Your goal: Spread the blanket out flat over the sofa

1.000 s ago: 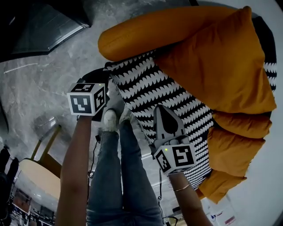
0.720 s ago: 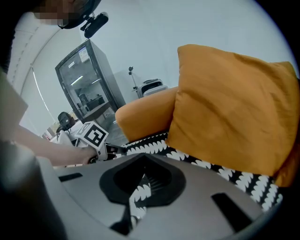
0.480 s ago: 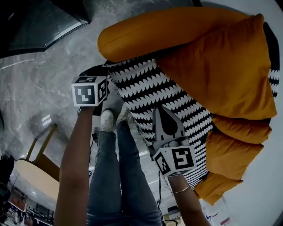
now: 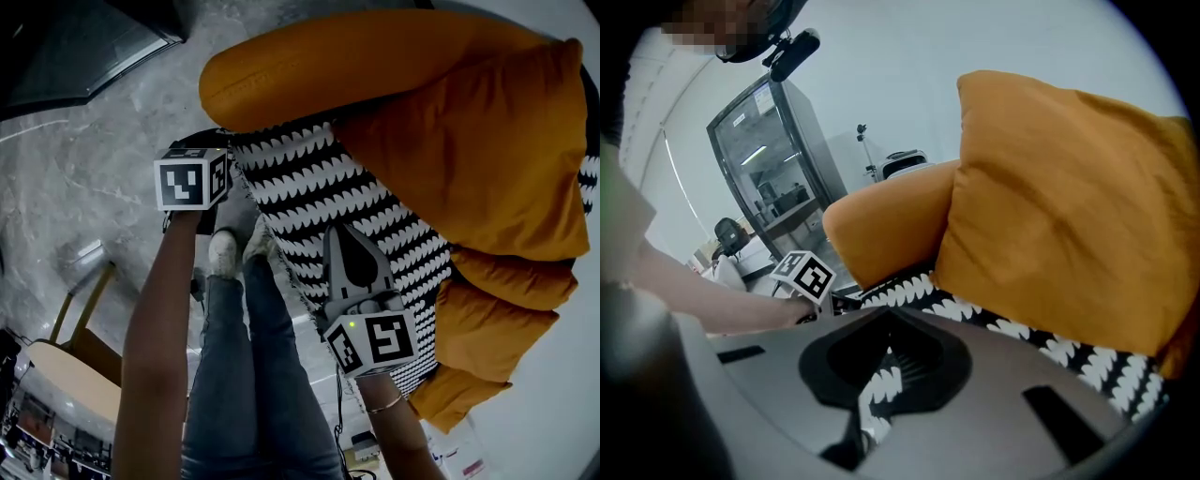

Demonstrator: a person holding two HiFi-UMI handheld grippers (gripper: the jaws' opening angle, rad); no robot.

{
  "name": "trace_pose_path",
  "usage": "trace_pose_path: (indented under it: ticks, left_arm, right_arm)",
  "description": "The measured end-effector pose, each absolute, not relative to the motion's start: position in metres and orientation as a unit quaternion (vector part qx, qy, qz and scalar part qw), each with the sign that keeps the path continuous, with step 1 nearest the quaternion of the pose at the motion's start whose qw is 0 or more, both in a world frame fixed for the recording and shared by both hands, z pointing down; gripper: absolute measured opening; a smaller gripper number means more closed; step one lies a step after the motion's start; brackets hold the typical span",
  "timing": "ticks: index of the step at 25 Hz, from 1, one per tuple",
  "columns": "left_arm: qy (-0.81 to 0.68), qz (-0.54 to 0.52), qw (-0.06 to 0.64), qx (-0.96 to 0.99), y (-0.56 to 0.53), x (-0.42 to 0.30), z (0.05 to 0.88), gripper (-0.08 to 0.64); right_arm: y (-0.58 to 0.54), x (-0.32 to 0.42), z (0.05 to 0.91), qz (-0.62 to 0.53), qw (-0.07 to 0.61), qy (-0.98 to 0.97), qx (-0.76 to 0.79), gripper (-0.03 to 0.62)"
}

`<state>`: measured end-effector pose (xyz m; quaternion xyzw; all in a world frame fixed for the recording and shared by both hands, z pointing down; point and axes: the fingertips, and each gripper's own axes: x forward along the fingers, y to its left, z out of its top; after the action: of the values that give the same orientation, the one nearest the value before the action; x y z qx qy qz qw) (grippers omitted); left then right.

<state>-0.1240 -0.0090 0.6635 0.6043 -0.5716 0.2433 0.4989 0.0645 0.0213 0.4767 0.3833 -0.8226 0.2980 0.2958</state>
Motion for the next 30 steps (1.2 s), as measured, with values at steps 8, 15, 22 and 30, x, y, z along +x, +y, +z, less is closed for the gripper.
trace_pose_path:
  ticks: [8, 15, 22, 30]
  left_arm:
    - [-0.567, 0.246, 0.5, 0.607, -0.014, -0.117, 0.677, 0.025]
    - [-0.556, 0.247, 0.497, 0.619, -0.022, -0.111, 0.68, 0.026]
    - [-0.559, 0.254, 0.507, 0.605, -0.009, -0.119, 0.692, 0.069]
    - [-0.568, 0.288, 0.519, 0.57, 0.037, -0.136, 0.699, 0.069]
  right_arm:
    - [0.016, 0.064, 0.483, 0.297, 0.296, -0.823, 0.383, 0.011]
    - [0.013, 0.062, 0.483, 0.3, 0.299, -0.822, 0.382, 0.011]
    - [0.019, 0.064, 0.486, 0.297, 0.295, -0.825, 0.379, 0.011]
    - [0.027, 0.068, 0.479, 0.292, 0.291, -0.83, 0.376, 0.011]
